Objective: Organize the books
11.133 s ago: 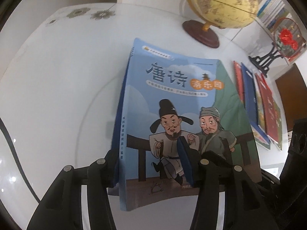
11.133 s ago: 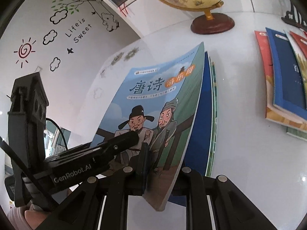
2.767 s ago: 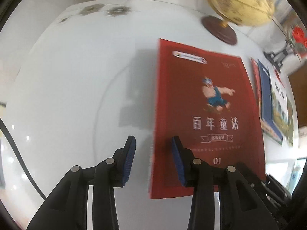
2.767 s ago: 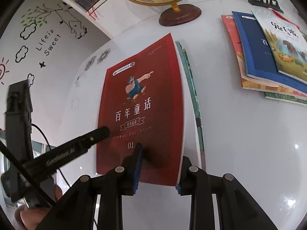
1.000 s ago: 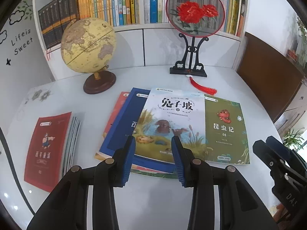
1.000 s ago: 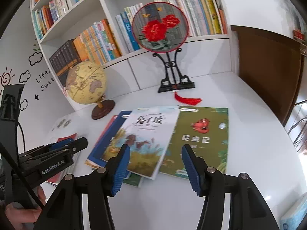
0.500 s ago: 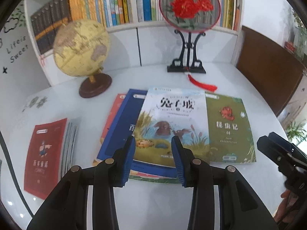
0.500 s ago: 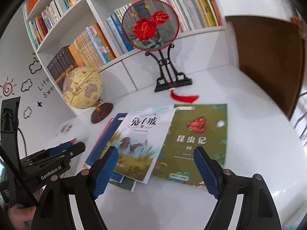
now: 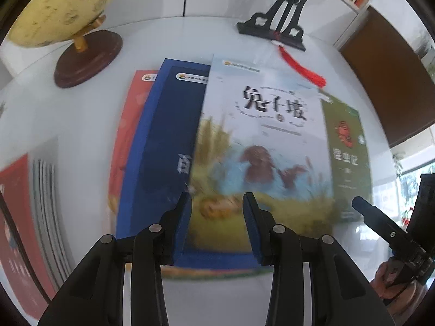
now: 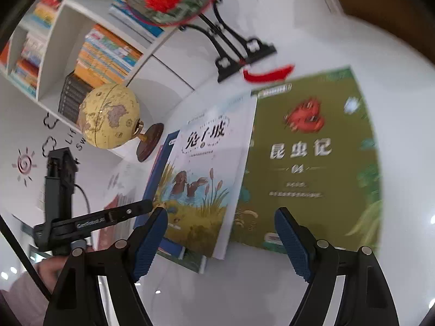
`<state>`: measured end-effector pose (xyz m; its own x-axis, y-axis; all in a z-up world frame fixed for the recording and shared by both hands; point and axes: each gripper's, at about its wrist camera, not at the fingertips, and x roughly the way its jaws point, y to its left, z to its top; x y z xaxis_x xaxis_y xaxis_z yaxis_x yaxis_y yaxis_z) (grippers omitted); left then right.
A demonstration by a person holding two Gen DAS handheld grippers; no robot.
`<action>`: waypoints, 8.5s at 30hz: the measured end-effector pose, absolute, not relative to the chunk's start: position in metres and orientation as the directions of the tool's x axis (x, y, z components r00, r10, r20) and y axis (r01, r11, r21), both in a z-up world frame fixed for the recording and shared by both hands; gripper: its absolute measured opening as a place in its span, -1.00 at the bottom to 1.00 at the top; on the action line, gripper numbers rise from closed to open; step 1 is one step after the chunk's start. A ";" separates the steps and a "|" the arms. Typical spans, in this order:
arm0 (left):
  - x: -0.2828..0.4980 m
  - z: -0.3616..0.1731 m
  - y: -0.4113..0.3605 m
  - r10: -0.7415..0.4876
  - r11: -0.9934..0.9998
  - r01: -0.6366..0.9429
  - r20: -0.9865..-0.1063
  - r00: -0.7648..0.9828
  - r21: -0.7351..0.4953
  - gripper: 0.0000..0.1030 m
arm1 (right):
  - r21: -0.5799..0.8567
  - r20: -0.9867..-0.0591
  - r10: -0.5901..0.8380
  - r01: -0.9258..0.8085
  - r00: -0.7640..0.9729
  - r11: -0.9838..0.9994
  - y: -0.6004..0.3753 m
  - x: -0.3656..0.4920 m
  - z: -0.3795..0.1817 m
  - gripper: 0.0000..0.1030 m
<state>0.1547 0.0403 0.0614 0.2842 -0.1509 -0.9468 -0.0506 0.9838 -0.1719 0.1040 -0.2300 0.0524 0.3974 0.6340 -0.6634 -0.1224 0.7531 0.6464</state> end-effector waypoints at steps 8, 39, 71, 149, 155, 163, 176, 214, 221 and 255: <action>0.178 0.053 0.054 -0.235 0.971 0.023 -0.936 0.260 -0.238 -0.09 | 0.697 -0.642 0.682 -0.104 0.349 0.709 -0.207 0.121 0.031 0.55; 0.218 0.057 0.055 -0.492 0.860 0.020 -0.816 0.303 -0.510 0.52 | 0.747 -0.592 0.742 -0.130 0.316 0.651 -0.216 0.128 0.019 0.00; 0.221 0.040 -0.028 -0.425 0.905 0.120 -0.877 0.226 -0.407 0.15 | 0.668 -0.694 0.662 -0.091 0.281 0.739 -0.226 0.155 0.015 -0.86; -0.021 0.149 0.255 0.020 0.980 -0.172 -0.815 0.580 -0.098 -0.41 | 0.253 -0.642 0.732 -0.837 0.230 0.485 0.120 -0.003 0.164 -0.84; -0.024 0.114 0.278 0.009 0.977 -0.187 -0.859 0.513 -0.101 -0.41 | 0.327 -0.695 0.696 -0.782 0.181 0.530 0.164 -0.002 0.131 -0.84; -0.030 0.089 0.291 -0.009 0.971 -0.206 -0.882 0.471 -0.120 -0.37 | 0.505 -0.726 0.677 -0.572 0.122 0.646 0.164 0.014 0.079 -0.84; -0.034 0.080 0.302 -0.021 0.968 -0.216 -0.906 0.422 -0.124 -0.34 | 0.568 -0.744 0.663 -0.438 0.091 0.697 0.169 -0.001 0.055 -0.84; -0.019 0.111 0.229 -0.035 0.927 -0.336 -0.932 0.362 -0.166 -0.16 | 0.566 -0.801 0.590 -0.199 0.096 0.800 0.016 0.003 0.070 -0.19; 0.021 0.108 0.154 -0.134 0.954 -0.210 -0.931 0.341 -0.214 -0.16 | 0.593 -0.786 0.600 -0.094 0.147 0.800 -0.065 0.014 0.069 -0.19; 0.177 0.040 0.121 -0.302 0.943 -0.055 -0.915 0.266 -0.328 -0.12 | 0.625 -0.724 0.629 -0.116 0.284 0.772 -0.124 0.124 0.027 -0.10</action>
